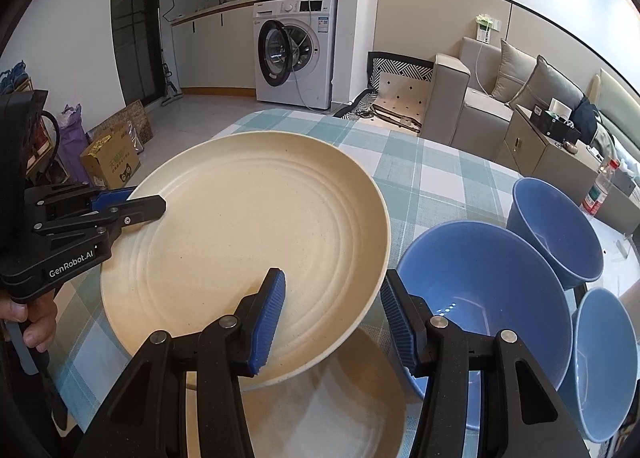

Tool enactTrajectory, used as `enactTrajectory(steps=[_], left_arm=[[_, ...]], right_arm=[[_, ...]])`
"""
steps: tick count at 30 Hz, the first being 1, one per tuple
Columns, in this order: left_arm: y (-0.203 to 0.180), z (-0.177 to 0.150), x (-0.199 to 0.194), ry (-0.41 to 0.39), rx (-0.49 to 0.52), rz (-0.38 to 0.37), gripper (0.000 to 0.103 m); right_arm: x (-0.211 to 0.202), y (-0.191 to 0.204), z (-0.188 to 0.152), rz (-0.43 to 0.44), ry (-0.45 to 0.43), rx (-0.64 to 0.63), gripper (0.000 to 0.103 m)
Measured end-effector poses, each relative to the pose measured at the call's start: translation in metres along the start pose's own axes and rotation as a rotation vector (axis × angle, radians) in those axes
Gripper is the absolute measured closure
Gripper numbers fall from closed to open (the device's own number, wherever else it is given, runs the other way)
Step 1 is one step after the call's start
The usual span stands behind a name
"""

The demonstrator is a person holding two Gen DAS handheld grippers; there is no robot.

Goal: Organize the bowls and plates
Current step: 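Carry the held cream plate with both grippers over the first cream plate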

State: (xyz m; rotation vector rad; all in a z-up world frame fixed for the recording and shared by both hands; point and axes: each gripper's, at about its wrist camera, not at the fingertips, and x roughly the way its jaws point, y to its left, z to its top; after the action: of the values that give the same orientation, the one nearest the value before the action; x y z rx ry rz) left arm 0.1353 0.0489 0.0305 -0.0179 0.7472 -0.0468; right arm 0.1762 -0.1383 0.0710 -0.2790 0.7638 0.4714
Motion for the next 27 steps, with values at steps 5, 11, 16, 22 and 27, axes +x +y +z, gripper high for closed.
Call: enactTrajectory(steps=[5,11,16,22,27], left_arm=[[-0.006,0.0,-0.004,-0.007,0.013,-0.001,0.087],[-0.013,-0.002,-0.009,-0.013,0.023,-0.006,0.087],[-0.019,-0.006,-0.014,-0.013,0.033,-0.004,0.087],[-0.026,-0.011,-0.02,-0.015,0.044,-0.013,0.087],[-0.031,-0.015,-0.023,-0.011,0.053,-0.016,0.087]], right_arm=[[-0.009,-0.003,-0.005,-0.003,-0.008,0.009,0.051],[-0.017,-0.007,-0.016,-0.003,-0.011,0.016,0.051],[-0.024,-0.008,-0.022,0.0,-0.015,0.023,0.051],[-0.031,-0.014,-0.029,-0.003,-0.016,0.023,0.051],[-0.04,-0.013,-0.038,-0.005,-0.023,0.024,0.051]])
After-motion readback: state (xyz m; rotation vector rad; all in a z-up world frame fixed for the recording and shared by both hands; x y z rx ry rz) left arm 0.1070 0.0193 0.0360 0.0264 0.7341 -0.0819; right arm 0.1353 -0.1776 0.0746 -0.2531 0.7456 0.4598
